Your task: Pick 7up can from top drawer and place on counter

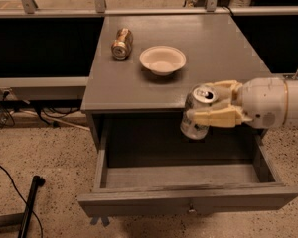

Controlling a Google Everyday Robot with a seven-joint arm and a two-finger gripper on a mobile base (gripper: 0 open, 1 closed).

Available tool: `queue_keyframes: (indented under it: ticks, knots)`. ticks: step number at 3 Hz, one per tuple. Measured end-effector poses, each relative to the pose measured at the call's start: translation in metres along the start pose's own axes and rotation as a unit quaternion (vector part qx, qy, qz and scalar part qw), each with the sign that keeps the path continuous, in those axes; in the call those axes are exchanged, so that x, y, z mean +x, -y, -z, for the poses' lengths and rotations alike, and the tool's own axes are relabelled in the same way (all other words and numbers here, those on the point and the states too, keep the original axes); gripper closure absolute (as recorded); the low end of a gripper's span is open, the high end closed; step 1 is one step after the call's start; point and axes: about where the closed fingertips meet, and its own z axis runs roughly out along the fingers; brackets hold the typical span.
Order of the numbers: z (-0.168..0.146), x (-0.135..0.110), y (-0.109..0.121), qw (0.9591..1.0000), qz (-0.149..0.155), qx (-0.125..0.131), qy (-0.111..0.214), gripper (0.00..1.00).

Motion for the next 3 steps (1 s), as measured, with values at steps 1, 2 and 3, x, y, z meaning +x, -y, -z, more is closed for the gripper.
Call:
queue_keyframes:
  ticks: [1, 2, 3]
  knots:
    - [0.014, -0.030, 0.041, 0.9996, 0.015, 0.024, -0.004, 1.00]
    - [0.035, -0.033, 0.083, 0.9973, 0.012, 0.072, 0.006, 1.00]
    - [0.055, -0.013, 0.118, 0.9920, 0.001, 0.126, -0.006, 1.00]
